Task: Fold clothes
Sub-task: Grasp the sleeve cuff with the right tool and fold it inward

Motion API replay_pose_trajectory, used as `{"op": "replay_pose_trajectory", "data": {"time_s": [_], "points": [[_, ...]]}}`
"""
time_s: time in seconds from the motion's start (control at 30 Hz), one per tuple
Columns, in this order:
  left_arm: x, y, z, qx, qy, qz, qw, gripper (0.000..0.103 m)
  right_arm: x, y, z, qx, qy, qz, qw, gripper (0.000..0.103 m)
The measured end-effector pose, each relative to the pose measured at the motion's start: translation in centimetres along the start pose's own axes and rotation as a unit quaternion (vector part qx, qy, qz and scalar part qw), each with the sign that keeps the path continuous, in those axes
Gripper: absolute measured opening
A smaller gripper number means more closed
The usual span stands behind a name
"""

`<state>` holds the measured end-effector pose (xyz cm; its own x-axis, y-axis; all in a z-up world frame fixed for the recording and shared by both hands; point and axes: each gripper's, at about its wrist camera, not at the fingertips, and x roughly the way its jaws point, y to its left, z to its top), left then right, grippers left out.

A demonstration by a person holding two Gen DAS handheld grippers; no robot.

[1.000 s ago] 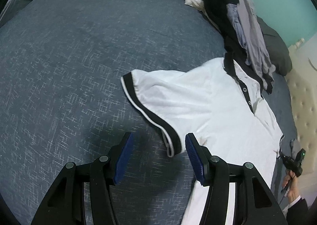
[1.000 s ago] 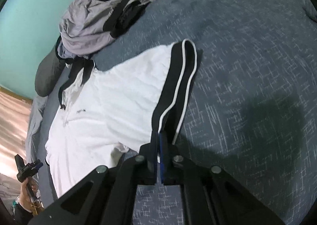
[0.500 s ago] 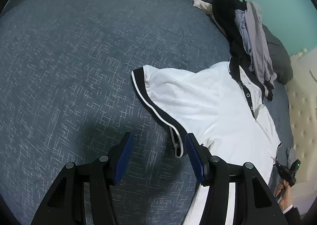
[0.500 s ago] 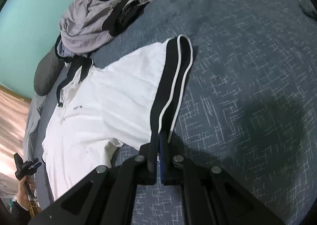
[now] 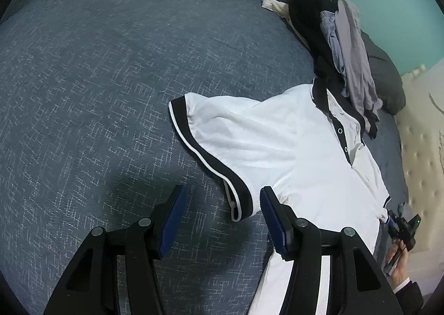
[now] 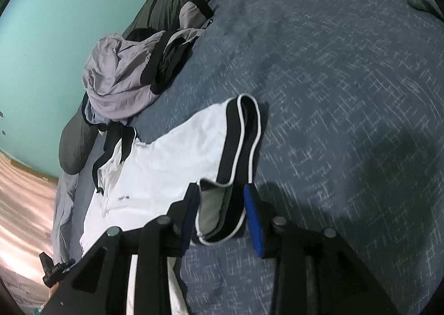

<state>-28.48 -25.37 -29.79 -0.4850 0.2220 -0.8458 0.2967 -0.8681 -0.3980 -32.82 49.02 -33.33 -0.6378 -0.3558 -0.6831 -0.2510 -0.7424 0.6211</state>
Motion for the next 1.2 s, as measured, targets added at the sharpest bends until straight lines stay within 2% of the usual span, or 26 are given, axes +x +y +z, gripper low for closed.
{"op": "replay_pose_trajectory", "data": {"time_s": [0.4, 0.5, 0.77, 0.9, 0.93, 0.97, 1.03, 1.2], "points": [[0.2, -0.5, -0.1, 0.002, -0.001, -0.003, 1.0000, 0.060, 1.2, 0.5, -1.1, 0.011, 0.044, 0.019, 0.999, 0.034], [0.1, -0.6, -0.2, 0.004, -0.001, -0.004, 1.0000, 0.060, 1.8, 0.9, -1.5, -0.008, 0.068, -0.027, 0.997, 0.031], [0.1, -0.4, -0.2, 0.003, -0.001, -0.002, 1.0000, 0.061, 1.4, 0.3, -0.3, 0.021, 0.041, -0.019, 0.999, 0.031], [0.4, -0.4, -0.1, 0.003, 0.000, -0.001, 1.0000, 0.061, 2.3, 0.5, 0.5, 0.020, 0.043, -0.024, 0.999, 0.031], [0.4, -0.4, -0.1, 0.002, 0.001, 0.000, 1.0000, 0.061, 2.6, 0.6, 0.6, 0.018, 0.046, -0.027, 0.998, 0.028], [0.5, -0.4, -0.1, 0.002, 0.001, 0.000, 1.0000, 0.061, 2.8, 0.6, 0.6, 0.016, 0.049, -0.030, 0.998, 0.016], [0.6, -0.5, -0.1, 0.003, 0.001, 0.001, 1.0000, 0.061, 2.7, 0.8, 0.7, 0.009, 0.043, -0.034, 0.998, 0.005], [0.7, -0.5, -0.2, 0.002, 0.001, -0.001, 1.0000, 0.061, 1.9, 0.8, 0.5, -0.003, 0.027, -0.028, 0.999, 0.002]]}}
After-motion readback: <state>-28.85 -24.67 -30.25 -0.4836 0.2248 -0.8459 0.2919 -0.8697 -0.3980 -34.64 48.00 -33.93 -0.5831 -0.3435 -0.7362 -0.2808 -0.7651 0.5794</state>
